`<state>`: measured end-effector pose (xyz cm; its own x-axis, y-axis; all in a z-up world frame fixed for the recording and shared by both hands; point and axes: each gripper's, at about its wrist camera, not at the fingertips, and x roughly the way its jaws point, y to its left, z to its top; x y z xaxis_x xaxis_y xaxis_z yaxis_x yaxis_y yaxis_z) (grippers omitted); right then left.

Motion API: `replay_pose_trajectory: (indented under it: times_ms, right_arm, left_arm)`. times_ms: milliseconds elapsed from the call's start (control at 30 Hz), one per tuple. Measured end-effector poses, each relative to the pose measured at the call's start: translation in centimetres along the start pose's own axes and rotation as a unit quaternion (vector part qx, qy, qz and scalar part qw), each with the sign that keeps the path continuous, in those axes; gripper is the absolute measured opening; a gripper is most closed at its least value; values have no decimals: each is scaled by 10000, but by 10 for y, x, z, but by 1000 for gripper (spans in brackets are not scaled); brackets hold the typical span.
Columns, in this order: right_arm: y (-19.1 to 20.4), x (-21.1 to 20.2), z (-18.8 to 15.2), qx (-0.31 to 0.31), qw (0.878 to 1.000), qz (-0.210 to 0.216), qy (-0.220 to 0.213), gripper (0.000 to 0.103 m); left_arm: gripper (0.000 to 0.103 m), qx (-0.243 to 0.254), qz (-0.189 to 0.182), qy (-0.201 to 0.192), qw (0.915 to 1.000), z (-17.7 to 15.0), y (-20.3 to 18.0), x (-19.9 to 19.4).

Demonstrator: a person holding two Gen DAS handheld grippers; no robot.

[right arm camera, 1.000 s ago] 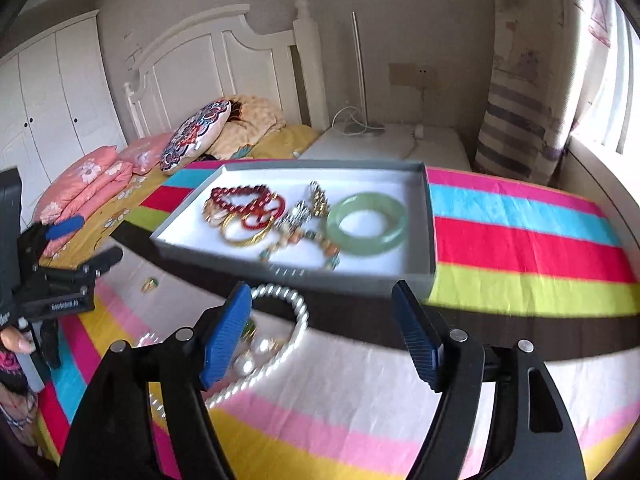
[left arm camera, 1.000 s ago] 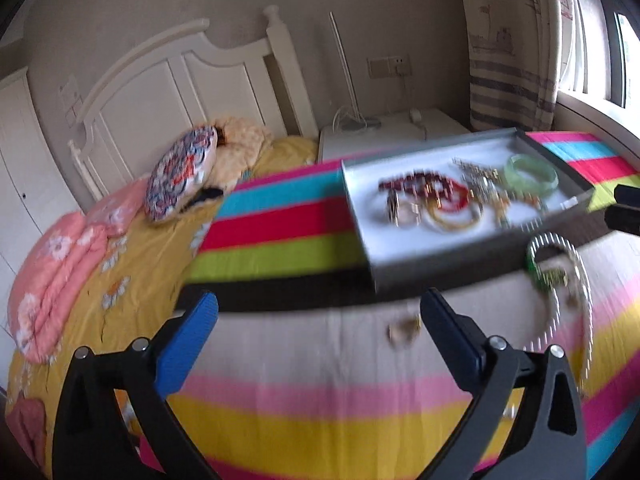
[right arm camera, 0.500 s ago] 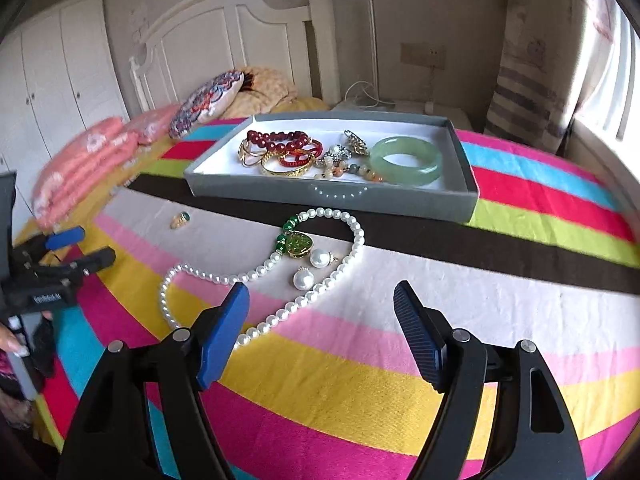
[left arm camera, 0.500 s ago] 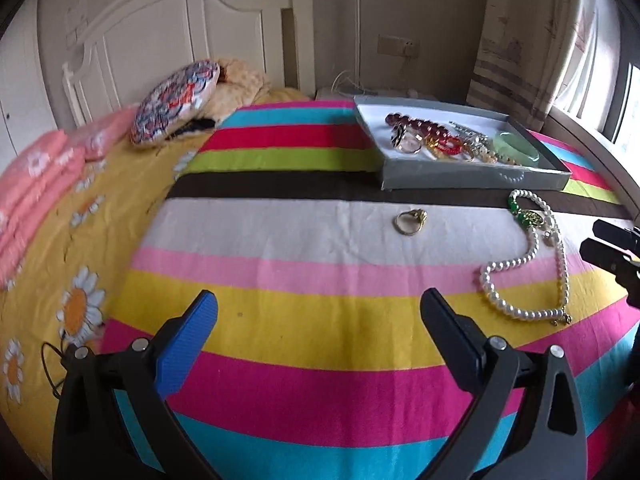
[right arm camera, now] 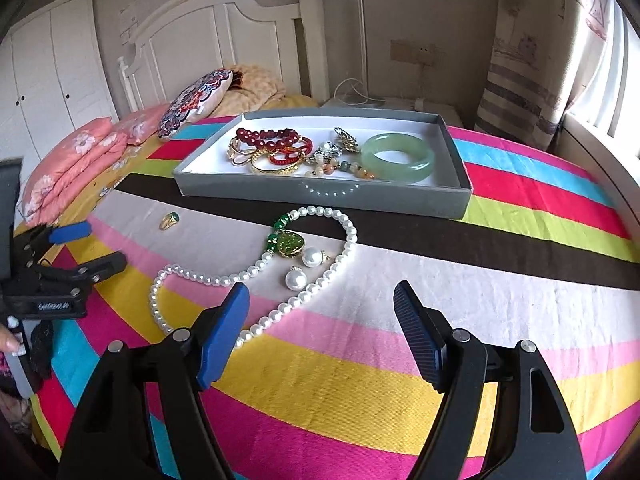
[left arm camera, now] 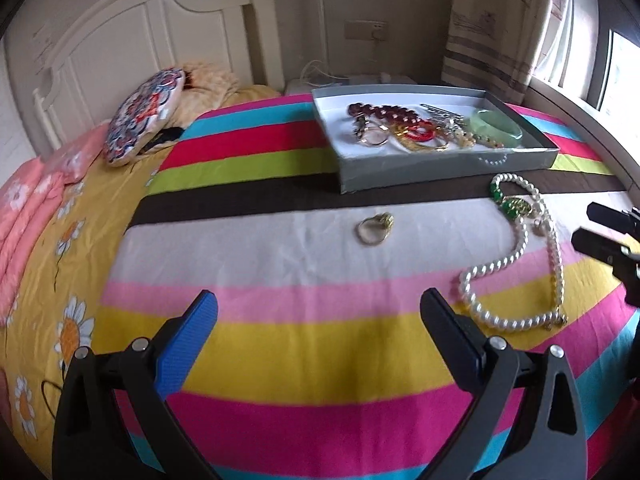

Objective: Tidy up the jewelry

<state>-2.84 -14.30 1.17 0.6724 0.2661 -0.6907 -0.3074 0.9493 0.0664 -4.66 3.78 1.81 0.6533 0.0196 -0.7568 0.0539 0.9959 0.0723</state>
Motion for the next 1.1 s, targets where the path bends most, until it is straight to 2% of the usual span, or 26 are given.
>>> replay_pose_trajectory:
  times_ms: [200, 367, 467, 500, 533, 600, 700, 833, 900, 933, 1000, 1033, 1100]
  right_arm:
    - [0, 1, 0, -4, 10000, 55, 6, 72]
    - [-2, 0, 0, 44, 9999, 147, -8, 72]
    - [-1, 0, 0, 24, 9998, 188, -8, 72]
    - [0, -1, 0, 2, 9998, 206, -26, 72]
    - [1, -1, 0, -10, 9998, 213, -33, 72]
    - [2, -2, 0, -21, 9998, 219, -41, 72]
    - [1, -2, 0, 10, 9997, 223, -51, 72]
    - [1, 0, 1, 2, 9997, 235, -15, 72]
    - [2, 0, 1, -30, 9997, 254, 2, 72]
    - [4, 1, 0, -72, 9996, 263, 32, 72]
    - [9, 2, -1, -205, 9993, 288, 132, 72]
    - [12, 2, -2, -271, 9990, 308, 166, 72]
    - [18, 2, -5, -384, 9978, 459, 268, 72]
  left_arm:
    - [97, 226, 255, 239, 9991, 26, -14, 10]
    - [96, 184, 43, 69, 9998, 35, -17, -2]
    - [96, 408, 390, 76, 9984, 41, -19, 7]
    - [94, 449, 351, 88, 9983, 43, -20, 12]
    - [91, 451, 264, 108, 9986, 44, -20, 15]
    - [71, 443, 56, 256, 9987, 45, -23, 27]
    - [51, 456, -83, 290, 9985, 42, -28, 39]
    - [45, 566, -60, 94, 9983, 38, -34, 43]
    - [18, 685, -230, 59, 9974, 35, -37, 41]
    - [16, 731, -241, 31, 9970, 32, -39, 40]
    - [3, 830, -171, -37, 9964, 26, -42, 36]
    - [0, 786, -228, -79, 9966, 24, -40, 32]
    - [0, 649, -252, -202, 9974, 20, -34, 25]
